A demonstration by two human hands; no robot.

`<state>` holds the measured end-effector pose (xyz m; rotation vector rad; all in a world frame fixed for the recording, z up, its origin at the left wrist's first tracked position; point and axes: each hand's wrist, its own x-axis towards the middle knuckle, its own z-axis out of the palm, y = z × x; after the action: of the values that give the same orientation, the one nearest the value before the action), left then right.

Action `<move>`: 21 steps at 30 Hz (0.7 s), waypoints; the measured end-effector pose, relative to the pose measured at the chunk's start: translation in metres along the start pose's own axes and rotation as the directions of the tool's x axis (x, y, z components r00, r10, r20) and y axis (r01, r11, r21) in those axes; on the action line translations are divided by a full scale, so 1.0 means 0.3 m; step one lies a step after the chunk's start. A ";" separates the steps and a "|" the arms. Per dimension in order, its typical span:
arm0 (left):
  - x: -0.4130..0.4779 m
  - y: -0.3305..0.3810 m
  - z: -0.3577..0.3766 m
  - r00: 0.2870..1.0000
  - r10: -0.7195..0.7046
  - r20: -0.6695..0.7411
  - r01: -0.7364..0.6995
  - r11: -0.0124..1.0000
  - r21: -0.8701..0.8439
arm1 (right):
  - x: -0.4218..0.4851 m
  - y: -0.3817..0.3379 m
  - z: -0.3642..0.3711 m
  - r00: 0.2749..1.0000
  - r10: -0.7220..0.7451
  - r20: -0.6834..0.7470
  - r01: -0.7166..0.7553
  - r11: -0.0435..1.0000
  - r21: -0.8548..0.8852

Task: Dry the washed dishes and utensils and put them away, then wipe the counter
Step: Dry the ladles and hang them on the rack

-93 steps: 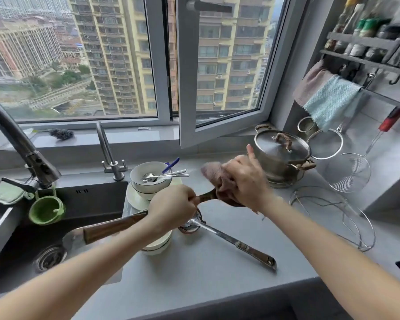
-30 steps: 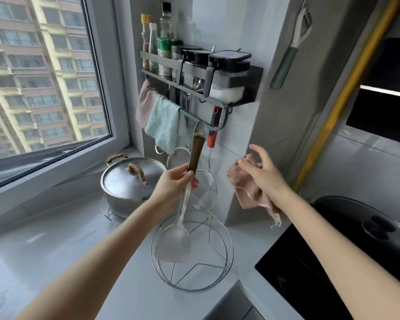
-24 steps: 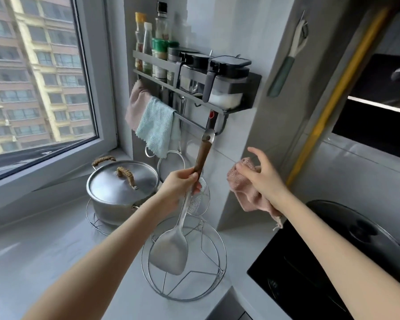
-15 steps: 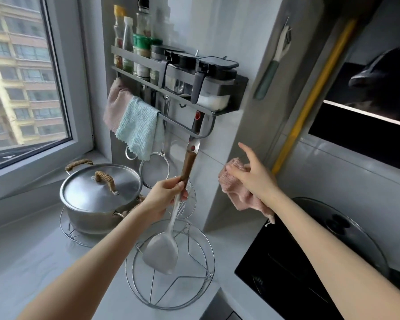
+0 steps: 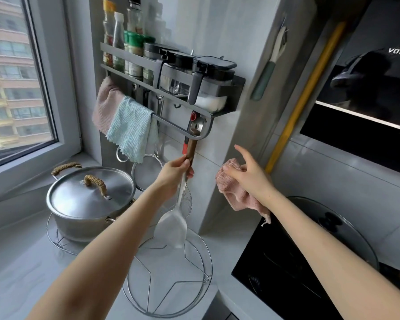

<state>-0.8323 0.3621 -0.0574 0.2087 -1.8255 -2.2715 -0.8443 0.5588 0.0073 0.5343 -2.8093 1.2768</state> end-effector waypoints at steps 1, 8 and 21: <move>0.009 0.011 0.002 1.000 0.011 0.013 -0.011 1.000 -0.015 | 0.000 -0.004 0.000 1.000 0.001 -0.004 -0.001 1.000 -0.023; 0.064 0.061 0.013 0.998 0.021 0.052 -0.020 1.000 -0.016 | 0.012 -0.014 0.009 0.999 0.015 -0.030 -0.020 0.985 -0.170; 0.055 0.055 0.005 0.996 -0.013 0.091 0.013 1.000 -0.008 | 0.049 -0.004 0.033 1.000 0.011 -0.005 -0.011 0.982 -0.188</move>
<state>-0.8472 0.3559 -0.0405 0.1182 -1.8624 -2.3334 -0.8565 0.5461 0.0038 0.5071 -2.8916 0.9970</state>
